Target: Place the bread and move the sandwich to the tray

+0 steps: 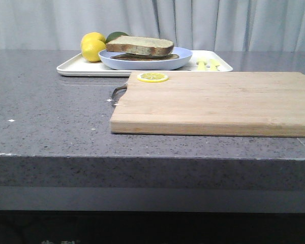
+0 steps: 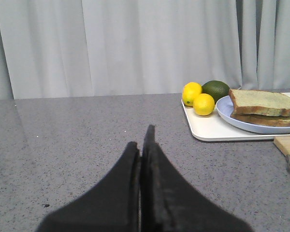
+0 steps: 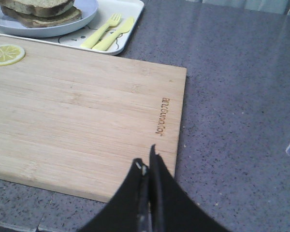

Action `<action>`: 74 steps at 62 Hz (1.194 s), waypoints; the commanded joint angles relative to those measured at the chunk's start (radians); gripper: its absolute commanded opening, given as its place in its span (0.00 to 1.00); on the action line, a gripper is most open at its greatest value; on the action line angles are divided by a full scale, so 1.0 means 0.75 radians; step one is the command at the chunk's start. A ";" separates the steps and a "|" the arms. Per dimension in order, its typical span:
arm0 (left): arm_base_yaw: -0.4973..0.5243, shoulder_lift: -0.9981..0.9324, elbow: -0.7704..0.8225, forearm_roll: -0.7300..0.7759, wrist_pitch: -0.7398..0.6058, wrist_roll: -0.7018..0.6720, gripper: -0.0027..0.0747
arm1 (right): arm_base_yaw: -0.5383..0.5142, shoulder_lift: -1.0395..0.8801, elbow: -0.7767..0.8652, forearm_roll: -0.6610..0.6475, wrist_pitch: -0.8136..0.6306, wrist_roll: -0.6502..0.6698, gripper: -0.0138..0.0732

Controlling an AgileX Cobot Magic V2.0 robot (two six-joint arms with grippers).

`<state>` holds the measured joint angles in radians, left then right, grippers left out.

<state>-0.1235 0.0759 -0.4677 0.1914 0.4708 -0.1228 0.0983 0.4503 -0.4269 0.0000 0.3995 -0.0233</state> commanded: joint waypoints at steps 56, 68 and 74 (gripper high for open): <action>0.170 -0.131 0.349 -0.263 -0.328 -0.016 0.01 | -0.006 0.004 -0.037 0.000 -0.106 -0.004 0.03; 0.199 -0.134 0.541 -0.325 -0.459 -0.016 0.01 | -0.006 0.004 -0.037 0.000 -0.101 -0.004 0.03; 0.199 -0.134 0.638 -0.325 -0.538 -0.016 0.01 | -0.006 0.004 -0.037 0.000 -0.100 -0.004 0.03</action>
<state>0.0234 -0.0049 -0.0072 -0.0391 0.2024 -0.1228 0.0983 0.4495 -0.4269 0.0000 0.3978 -0.0233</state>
